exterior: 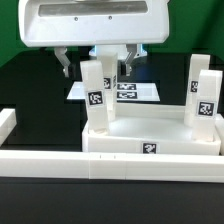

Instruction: Assemble desk

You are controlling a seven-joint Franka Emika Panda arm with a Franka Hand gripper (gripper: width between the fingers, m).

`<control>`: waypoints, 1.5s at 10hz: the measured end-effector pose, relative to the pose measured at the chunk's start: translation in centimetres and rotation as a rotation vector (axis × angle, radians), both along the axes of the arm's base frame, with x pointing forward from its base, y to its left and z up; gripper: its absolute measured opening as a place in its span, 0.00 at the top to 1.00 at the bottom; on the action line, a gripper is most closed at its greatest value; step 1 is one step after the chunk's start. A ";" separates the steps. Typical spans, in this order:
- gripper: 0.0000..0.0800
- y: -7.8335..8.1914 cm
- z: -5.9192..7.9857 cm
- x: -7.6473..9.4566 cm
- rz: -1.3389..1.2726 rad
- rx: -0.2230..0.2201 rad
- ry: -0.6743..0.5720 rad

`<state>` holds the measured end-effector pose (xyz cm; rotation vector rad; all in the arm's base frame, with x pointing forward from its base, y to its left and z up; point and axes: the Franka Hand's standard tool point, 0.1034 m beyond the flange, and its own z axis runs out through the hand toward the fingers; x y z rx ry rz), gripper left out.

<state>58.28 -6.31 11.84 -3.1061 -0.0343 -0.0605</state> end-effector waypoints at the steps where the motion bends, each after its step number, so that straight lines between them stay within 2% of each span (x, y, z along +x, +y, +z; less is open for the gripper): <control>1: 0.19 -0.1 0.0 0.0 0.042 -0.004 0.000; 2: 0.19 -0.2 0.0 0.0 0.083 -0.008 -0.001; 4: 0.52 -0.3 0.0 0.0 0.078 -0.008 -0.001; 5: 0.64 -0.3 0.0 0.0 0.078 -0.008 -0.001; 10: 0.64 -0.3 -0.1 -0.1 -0.016 -0.003 0.002; 15: 0.64 -0.6 -0.2 -0.2 -0.532 0.029 0.020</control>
Offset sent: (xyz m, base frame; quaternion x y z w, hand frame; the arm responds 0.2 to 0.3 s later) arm 0.0000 0.0000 0.0000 0.0000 0.0000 0.0000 1.0000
